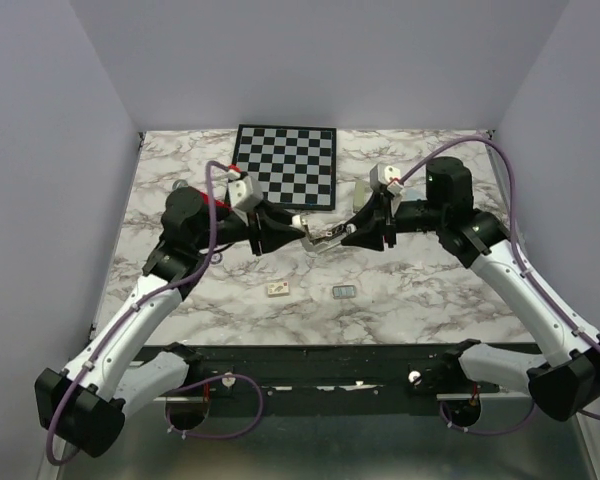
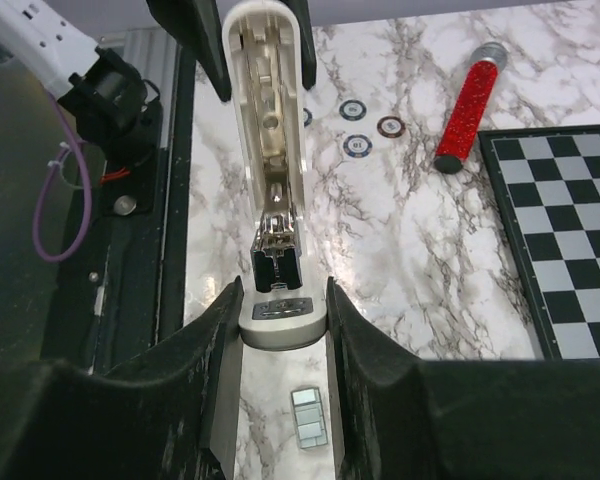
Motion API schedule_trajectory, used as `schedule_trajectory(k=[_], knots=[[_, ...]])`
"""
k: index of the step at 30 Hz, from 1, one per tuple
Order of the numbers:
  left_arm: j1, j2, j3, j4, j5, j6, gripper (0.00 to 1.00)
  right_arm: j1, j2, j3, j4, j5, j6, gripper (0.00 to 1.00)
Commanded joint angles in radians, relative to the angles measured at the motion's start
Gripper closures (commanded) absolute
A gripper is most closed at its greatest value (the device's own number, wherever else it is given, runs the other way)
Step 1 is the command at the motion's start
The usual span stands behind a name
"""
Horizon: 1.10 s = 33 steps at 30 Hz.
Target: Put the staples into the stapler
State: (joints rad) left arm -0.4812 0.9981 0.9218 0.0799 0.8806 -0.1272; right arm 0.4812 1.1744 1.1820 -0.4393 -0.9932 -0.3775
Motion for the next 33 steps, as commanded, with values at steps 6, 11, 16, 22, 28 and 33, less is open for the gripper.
schedule_trajectory(k=[6,11,16,22,28,33], knots=[[0.202,-0.159,-0.306,0.583,-0.365,-0.584,1.00,-0.012,-0.275,-0.367,0.764,0.057,0.495,0.99],[0.196,-0.226,-0.435,0.632,-0.496,-0.733,1.00,-0.012,-0.321,-0.482,1.025,0.105,0.626,0.99],[0.147,-0.245,-0.469,0.595,-0.534,-0.761,1.00,-0.012,-0.286,-0.486,0.950,0.094,0.557,1.00],[0.131,-0.269,-0.456,0.534,-0.540,-0.738,0.93,-0.012,-0.263,-0.446,0.762,0.149,0.422,0.99],[0.131,-0.383,-0.428,0.328,-0.635,-0.632,0.36,-0.012,-0.265,-0.433,0.650,0.254,0.324,0.99],[0.125,-0.377,-0.313,0.196,-0.507,-0.494,0.14,-0.012,-0.254,-0.443,0.637,0.240,0.318,0.99]])
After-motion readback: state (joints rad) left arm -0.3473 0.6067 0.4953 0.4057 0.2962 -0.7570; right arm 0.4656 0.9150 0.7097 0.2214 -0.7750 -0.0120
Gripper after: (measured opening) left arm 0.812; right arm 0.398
